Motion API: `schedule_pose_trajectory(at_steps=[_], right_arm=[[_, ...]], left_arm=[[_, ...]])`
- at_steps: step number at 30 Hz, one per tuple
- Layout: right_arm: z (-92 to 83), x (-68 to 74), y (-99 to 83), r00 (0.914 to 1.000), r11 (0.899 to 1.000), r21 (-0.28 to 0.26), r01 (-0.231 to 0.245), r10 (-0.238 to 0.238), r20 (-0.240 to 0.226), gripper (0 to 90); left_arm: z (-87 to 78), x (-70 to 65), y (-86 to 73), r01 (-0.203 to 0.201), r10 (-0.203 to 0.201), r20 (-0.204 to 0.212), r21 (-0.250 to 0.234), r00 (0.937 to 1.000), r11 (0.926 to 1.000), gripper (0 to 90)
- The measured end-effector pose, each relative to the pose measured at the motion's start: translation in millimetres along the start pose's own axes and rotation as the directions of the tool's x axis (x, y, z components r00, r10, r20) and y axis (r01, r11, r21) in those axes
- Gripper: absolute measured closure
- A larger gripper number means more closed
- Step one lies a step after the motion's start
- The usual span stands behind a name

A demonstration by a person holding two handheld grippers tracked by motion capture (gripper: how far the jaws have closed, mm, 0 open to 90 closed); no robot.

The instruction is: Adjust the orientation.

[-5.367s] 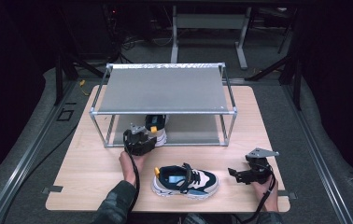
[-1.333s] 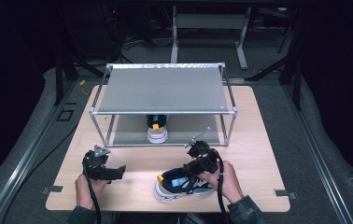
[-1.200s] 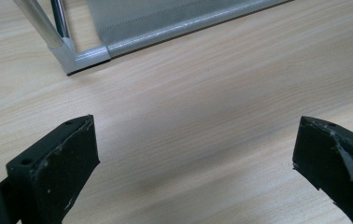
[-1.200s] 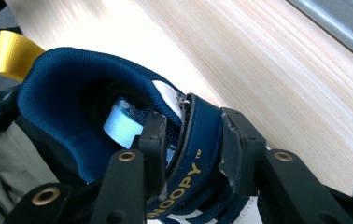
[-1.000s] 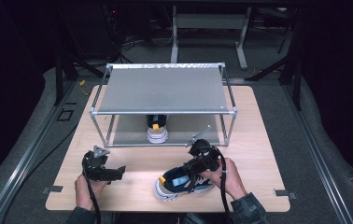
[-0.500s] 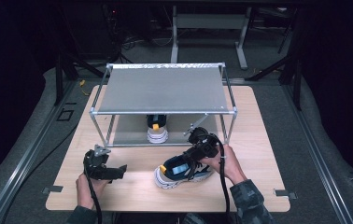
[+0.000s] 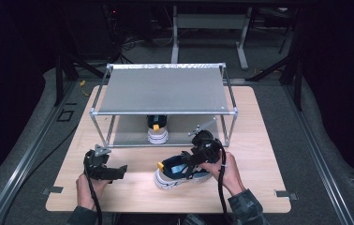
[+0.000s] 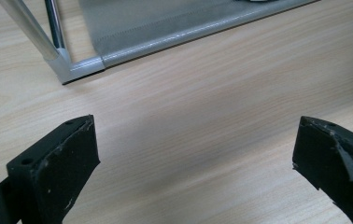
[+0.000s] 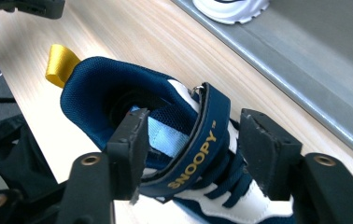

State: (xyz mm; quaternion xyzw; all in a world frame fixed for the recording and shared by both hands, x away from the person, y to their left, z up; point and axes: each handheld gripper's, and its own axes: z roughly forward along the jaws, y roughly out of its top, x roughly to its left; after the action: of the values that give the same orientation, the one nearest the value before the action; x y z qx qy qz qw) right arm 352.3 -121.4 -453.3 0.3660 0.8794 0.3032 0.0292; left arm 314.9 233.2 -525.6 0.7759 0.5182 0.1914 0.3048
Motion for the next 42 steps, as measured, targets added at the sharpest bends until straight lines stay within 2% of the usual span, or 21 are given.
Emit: schedule_pose_trajectory(at_steps=[12, 14, 22, 42], right_arm=[[-0.2, 1.7, -13.8, 0.9958, 0.996, -0.004, -0.091, 0.091, 0.005, 50.8], [0.1, 1.7, -14.4, 0.9954, 0.996, -0.003, -0.095, 0.095, 0.017, 53.4], [-0.5, 1.1, -16.8, 0.9955, 0.996, -0.002, -0.094, 0.094, 0.009, 59.9], [-9.0, 1.7, -22.3, 0.9949, 0.996, 0.012, -0.083, 0.082, 0.059, 61.2]], left_arm=[[-1.0, -2.6, 2.3, -0.009, 0.009, 0.001, -0.004, 1.0, 1.0, 0.4], [-1.0, -3.1, 2.7, -0.009, 0.009, 0.002, -0.003, 1.0, 1.0, 0.3], [0.3, -5.3, 2.6, -0.008, 0.008, 0.007, -0.005, 0.9999, 1.0, 0.4], [-2.1, -2.8, 2.0, -0.009, 0.009, 0.002, -0.007, 1.0, 0.9999, 0.2]])
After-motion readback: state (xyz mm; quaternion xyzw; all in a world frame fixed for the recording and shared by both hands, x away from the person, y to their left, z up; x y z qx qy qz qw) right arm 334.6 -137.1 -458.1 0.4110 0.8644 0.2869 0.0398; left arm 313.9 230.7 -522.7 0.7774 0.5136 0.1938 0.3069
